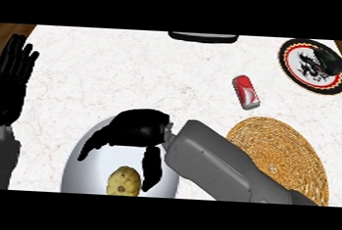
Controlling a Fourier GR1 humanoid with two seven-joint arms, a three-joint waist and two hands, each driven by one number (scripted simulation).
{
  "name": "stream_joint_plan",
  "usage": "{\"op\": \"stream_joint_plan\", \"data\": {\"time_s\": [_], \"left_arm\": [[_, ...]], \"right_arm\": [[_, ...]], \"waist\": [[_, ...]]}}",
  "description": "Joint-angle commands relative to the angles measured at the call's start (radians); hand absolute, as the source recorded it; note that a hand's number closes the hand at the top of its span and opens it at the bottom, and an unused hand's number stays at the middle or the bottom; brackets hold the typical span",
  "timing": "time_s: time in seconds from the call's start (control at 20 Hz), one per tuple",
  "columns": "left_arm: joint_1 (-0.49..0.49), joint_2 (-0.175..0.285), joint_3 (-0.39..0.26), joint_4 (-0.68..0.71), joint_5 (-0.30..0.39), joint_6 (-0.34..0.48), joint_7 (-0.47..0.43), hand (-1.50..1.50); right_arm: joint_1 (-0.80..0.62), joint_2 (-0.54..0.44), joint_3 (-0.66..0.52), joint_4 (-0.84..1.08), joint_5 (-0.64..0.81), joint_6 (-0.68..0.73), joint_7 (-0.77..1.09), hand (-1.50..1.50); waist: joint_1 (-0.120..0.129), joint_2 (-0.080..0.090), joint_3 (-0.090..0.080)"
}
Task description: Pick the squash from the placemat and place it in the bowl
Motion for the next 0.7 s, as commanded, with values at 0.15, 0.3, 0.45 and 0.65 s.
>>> {"op": "stream_joint_plan", "data": {"time_s": [0.15, 0.3, 0.45, 0.65], "left_arm": [[-0.027, -0.023, -0.024, -0.007, -0.029, 0.034, 0.023, 0.00], [-0.021, -0.028, -0.020, 0.001, -0.020, 0.028, 0.014, 0.00], [-0.018, -0.001, 0.013, 0.046, -0.002, -0.007, -0.031, 0.00], [-0.048, 0.001, -0.004, -0.003, 0.004, 0.000, 0.042, 0.00]], "right_arm": [[0.011, 0.002, -0.073, 0.042, -0.224, -0.121, -0.046, -1.50], [-0.045, 0.002, -0.145, 0.114, -0.303, -0.183, -0.059, -1.50], [-0.096, 0.002, -0.229, 0.206, -0.345, -0.182, -0.041, -1.50], [-0.199, -0.011, -0.360, 0.452, -0.375, -0.126, -0.124, -1.50]], "waist": [[-0.002, 0.000, 0.001], [0.005, 0.002, 0.000], [-0.004, 0.003, 0.000], [0.016, 0.011, 0.001]]}}
